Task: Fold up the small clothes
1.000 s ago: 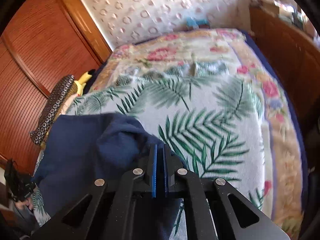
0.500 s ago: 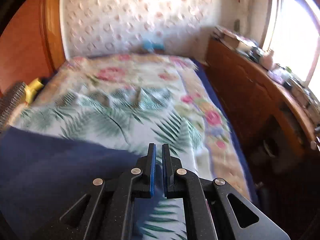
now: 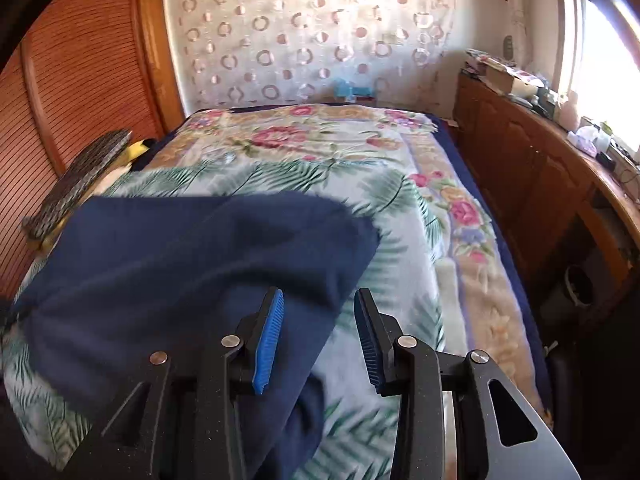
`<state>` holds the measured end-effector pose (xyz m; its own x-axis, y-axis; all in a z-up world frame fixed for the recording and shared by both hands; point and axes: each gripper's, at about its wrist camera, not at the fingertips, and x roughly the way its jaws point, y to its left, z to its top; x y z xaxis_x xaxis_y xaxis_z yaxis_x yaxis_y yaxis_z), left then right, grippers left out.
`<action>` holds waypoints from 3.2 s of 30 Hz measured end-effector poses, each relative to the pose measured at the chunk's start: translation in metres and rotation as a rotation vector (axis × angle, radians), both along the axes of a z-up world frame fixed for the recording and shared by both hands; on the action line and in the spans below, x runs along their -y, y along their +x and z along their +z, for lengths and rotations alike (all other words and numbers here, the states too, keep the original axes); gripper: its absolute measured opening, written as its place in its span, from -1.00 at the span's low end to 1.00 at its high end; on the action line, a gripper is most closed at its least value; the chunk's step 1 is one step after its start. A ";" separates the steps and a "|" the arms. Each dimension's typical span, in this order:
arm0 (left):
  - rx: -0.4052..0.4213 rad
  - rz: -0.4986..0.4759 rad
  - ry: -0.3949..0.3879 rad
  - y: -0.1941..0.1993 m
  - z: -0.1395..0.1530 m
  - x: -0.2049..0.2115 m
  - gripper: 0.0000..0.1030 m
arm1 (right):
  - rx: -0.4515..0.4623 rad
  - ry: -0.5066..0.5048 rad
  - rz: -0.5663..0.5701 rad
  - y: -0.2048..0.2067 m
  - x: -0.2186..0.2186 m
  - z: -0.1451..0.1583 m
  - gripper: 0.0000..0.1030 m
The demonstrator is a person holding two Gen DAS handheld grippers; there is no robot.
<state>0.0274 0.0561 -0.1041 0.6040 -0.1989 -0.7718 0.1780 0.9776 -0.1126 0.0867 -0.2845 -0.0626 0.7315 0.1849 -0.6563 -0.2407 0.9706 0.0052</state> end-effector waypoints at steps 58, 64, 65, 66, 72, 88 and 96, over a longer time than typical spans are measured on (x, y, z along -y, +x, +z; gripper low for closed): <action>0.181 -0.516 -0.043 0.092 0.120 0.238 0.48 | 0.127 0.071 -0.017 -0.096 0.020 0.002 -0.05; 0.193 -0.375 -0.034 0.099 0.104 0.182 0.54 | 0.141 0.033 0.064 -0.068 -0.014 0.014 -0.05; 0.194 -0.344 -0.034 0.099 0.101 0.171 0.54 | 0.145 0.030 0.081 -0.065 -0.021 0.017 -0.05; 0.195 -0.323 -0.033 0.098 0.098 0.164 0.54 | 0.147 0.029 0.100 -0.061 -0.027 0.018 -0.04; 0.209 -0.219 -0.039 0.088 0.088 0.118 0.54 | 0.141 0.006 0.203 -0.032 -0.082 0.025 0.15; 0.234 -0.120 -0.066 0.073 0.074 0.066 0.54 | -0.033 -0.116 0.388 0.046 -0.178 -0.004 0.15; 0.223 -0.118 -0.087 0.071 0.067 0.064 0.54 | -0.084 -0.143 0.390 0.062 -0.184 -0.014 0.15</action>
<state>0.0986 -0.0080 -0.0367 0.7262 -0.3375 -0.5989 0.3197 0.9370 -0.1404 0.1483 -0.1007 -0.0768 0.5675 0.3398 -0.7500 -0.5945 0.7993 -0.0877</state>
